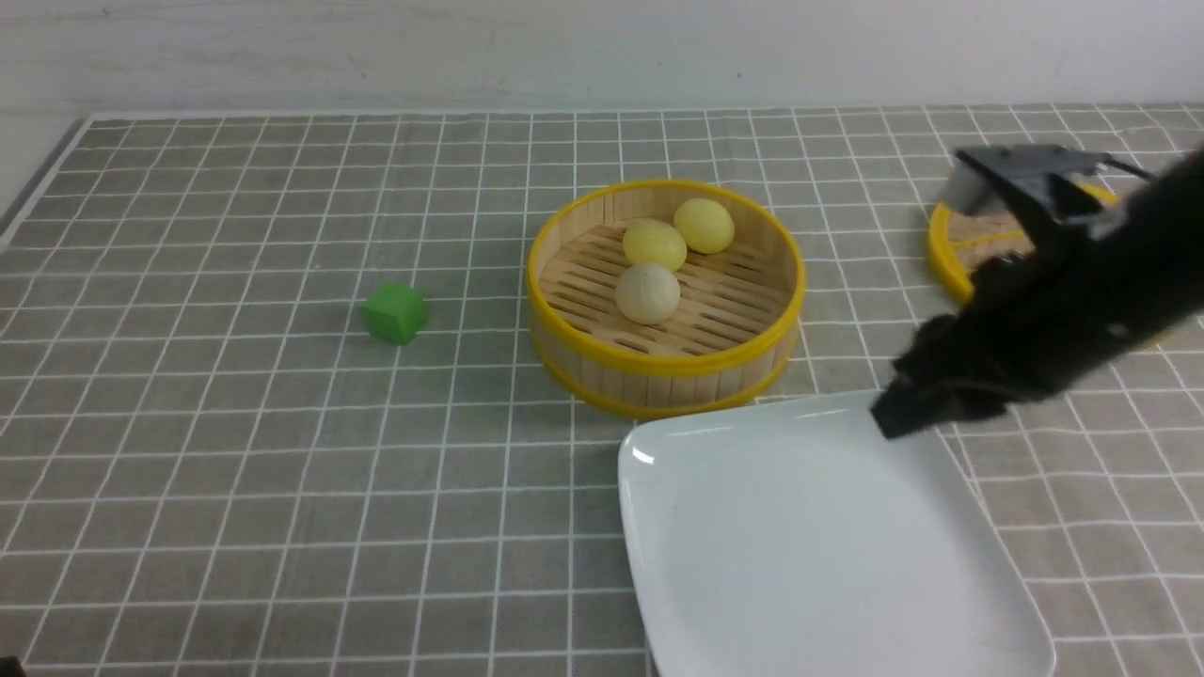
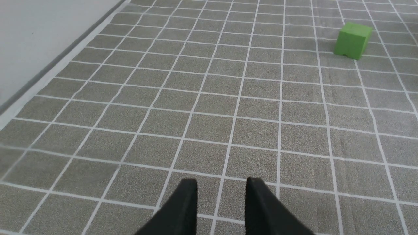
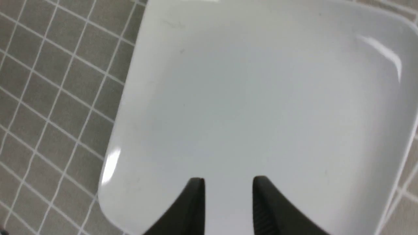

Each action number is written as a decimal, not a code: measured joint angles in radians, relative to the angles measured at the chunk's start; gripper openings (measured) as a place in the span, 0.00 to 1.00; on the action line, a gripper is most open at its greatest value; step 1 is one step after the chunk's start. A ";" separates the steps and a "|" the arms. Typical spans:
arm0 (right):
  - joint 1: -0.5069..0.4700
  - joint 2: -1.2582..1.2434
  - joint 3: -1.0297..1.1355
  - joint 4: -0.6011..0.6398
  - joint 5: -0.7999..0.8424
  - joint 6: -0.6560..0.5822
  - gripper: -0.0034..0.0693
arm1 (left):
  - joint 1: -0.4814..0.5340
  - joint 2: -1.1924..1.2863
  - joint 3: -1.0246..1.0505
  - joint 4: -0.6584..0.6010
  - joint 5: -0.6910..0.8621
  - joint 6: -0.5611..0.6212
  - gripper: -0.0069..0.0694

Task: Put the steamed buns into the plate on the grey tablecloth.
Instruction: 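Reach toward a bun in the bamboo steamer with the right gripper, then move the steamed bun from the bamboo steamer onto the white plate with the right gripper, then reach toward a bun in the bamboo steamer with the right gripper, then move the steamed bun from the bamboo steamer onto the white plate with the right gripper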

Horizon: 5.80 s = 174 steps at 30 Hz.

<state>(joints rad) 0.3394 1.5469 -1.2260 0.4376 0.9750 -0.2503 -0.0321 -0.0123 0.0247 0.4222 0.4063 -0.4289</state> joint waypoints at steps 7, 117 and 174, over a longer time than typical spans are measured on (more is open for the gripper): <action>0.044 0.356 -0.486 -0.139 0.184 0.143 0.73 | 0.000 0.000 0.000 0.000 0.001 0.000 0.41; 0.065 -0.264 0.076 -0.263 0.029 0.268 0.03 | 0.000 0.000 0.000 0.018 0.001 0.000 0.41; 0.039 0.894 -1.452 -0.162 0.277 0.141 0.06 | 0.000 0.000 0.001 0.034 0.002 0.000 0.41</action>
<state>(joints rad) 0.3788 2.4407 -2.6779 0.2759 1.2521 -0.1096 -0.0321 -0.0125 0.0256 0.4562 0.4083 -0.4289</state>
